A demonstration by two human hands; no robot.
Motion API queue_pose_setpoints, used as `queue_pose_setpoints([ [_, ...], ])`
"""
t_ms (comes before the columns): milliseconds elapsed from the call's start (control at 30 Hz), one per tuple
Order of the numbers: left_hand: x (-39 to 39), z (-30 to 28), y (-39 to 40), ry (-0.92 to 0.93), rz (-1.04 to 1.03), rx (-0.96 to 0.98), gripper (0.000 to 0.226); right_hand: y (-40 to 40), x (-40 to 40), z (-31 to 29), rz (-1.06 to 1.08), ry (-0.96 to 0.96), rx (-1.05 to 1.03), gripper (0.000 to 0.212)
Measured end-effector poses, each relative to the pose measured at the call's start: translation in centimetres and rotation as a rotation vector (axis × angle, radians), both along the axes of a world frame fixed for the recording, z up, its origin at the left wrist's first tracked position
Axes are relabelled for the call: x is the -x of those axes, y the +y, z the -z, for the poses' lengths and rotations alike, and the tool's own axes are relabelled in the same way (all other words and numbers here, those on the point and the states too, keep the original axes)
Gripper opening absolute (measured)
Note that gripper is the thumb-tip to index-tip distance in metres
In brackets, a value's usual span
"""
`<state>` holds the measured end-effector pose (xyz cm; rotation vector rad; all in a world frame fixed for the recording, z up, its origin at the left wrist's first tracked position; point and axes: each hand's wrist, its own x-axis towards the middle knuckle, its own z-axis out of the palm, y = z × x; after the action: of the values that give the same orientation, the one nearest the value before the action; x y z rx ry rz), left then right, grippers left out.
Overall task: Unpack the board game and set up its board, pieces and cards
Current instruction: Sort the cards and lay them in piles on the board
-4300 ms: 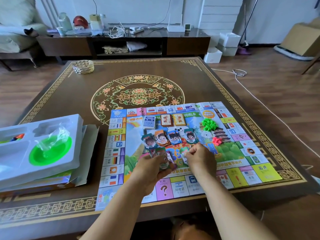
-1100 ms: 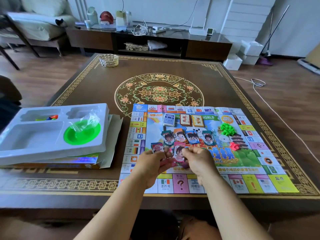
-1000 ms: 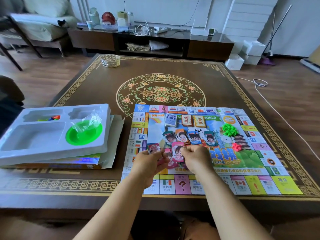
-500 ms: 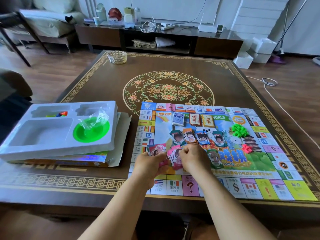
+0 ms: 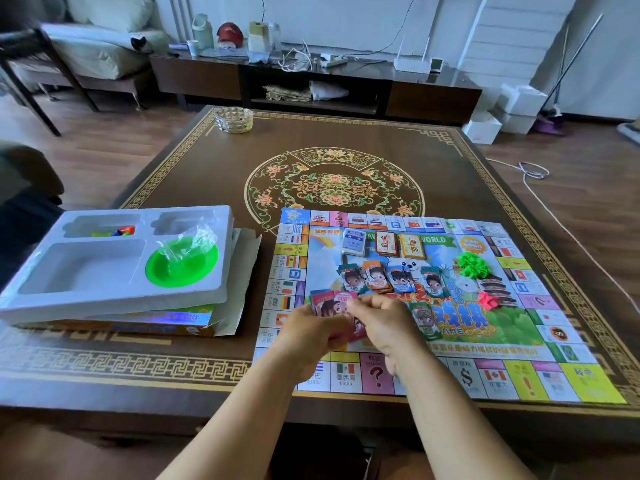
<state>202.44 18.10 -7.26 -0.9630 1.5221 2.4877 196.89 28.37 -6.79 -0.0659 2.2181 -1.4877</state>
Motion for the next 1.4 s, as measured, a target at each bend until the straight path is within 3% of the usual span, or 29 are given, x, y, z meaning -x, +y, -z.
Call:
queue_pose_setpoints([
  [100,-0.1,-0.3,0.0,0.005,-0.016,-0.074,0.011,0.5,0.5,0.6,0.075,0.029,0.023,0.014],
  [467,-0.1,-0.2,0.1,-0.035,-0.072,-0.053,0.015,1.2,0.7,2.0,0.116,0.051,0.016,0.009],
  [600,0.1,-0.1,0.1,-0.051,-0.071,-0.088,0.021,1.2,1.1,2.2,0.138,0.064,0.011,0.018],
  [833,0.3,0.5,0.1,-0.029,-0.131,0.0,0.006,1.0,1.2,2.4,0.121,-0.017,0.06,0.012],
  [1200,0.3,0.0,-0.2,-0.014,-0.065,-0.123,0.009,0.9,1.1,1.7,0.116,0.003,0.065,0.012],
  [1400,0.4,0.3,-0.8,-0.032,-0.067,-0.107,0.031,0.6,0.9,1.4,0.088,0.033,0.062,0.012],
])
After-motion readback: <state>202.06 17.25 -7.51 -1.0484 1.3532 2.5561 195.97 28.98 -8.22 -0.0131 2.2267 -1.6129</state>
